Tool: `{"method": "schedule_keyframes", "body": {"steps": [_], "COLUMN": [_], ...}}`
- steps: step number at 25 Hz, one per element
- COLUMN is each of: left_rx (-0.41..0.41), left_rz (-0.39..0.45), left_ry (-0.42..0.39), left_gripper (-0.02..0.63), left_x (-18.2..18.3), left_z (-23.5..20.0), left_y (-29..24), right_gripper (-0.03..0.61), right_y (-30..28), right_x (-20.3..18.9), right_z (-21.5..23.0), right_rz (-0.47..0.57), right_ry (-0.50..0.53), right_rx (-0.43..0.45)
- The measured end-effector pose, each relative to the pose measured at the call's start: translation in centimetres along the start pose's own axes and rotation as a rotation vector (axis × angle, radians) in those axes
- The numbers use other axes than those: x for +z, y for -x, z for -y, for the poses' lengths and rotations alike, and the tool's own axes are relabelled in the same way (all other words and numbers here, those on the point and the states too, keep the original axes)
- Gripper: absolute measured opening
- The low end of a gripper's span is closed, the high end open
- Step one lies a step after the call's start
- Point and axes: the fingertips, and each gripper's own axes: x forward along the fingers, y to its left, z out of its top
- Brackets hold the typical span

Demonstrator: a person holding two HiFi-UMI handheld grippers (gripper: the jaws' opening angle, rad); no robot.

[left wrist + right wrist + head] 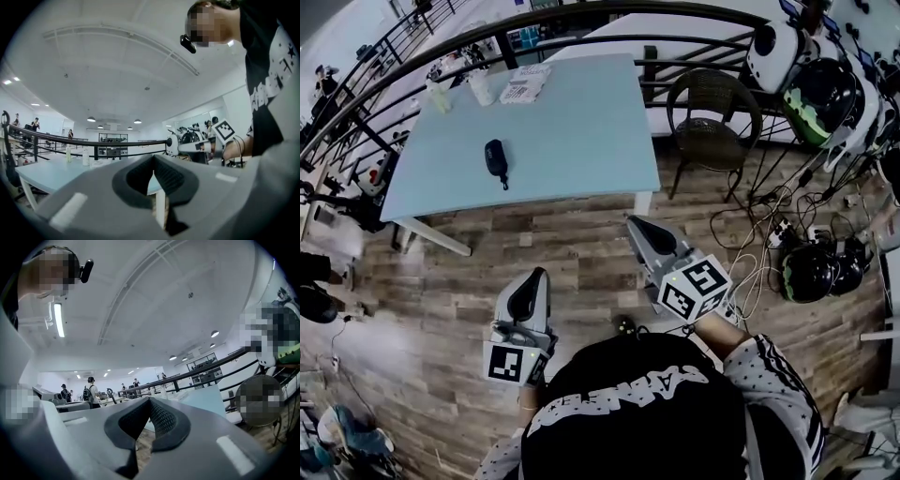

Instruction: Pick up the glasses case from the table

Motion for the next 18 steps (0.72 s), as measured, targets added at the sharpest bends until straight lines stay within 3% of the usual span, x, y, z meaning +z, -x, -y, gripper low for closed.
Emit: {"method": "schedule_keyframes", "body": {"steps": [10, 18], "left_rx": [0.016, -0.056], "left_rz": [-0.014, -0.016], "left_ry": [-0.012, 0.003], "left_gripper": [0.0, 0.0], "left_x": [-0.2, -0.5], "left_z": [-0.9, -1.1], "left_y": [-1.1, -3.7], "right_gripper": [0.005, 0.005], "right_y": [-1.4, -2.0], "right_x": [-0.3, 0.0], "right_z": [0.9, 2.7], "right_rz": [0.003, 0.007], "right_ry": [-0.029, -0.037], "right_rx": [0.013, -0.045]}}
